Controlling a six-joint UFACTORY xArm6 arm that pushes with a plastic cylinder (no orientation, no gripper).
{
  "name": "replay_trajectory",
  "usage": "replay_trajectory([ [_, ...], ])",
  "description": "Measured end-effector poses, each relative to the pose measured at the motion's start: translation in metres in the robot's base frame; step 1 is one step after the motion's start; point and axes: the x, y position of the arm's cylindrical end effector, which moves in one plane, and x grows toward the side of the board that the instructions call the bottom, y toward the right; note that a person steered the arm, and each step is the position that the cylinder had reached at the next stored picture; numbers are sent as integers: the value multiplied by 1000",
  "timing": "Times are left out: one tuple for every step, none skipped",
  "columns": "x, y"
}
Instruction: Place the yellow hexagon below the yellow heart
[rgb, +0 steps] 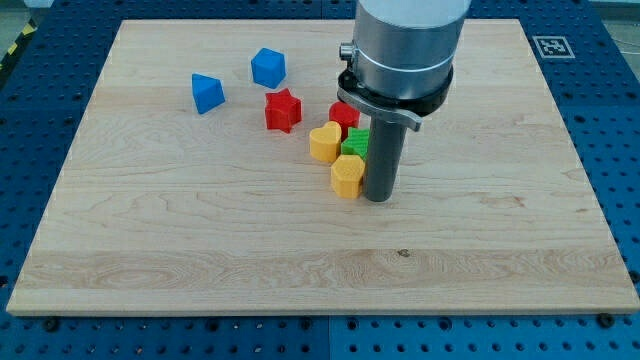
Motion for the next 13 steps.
replay_trajectory([
  [-7,-6],
  [-14,-12],
  [-19,-17],
  [-16,-18],
  [-2,-13],
  [4,8],
  [6,42],
  [0,76],
  [-23,99],
  [-45,121],
  [-75,127],
  [-117,126],
  [-156,124],
])
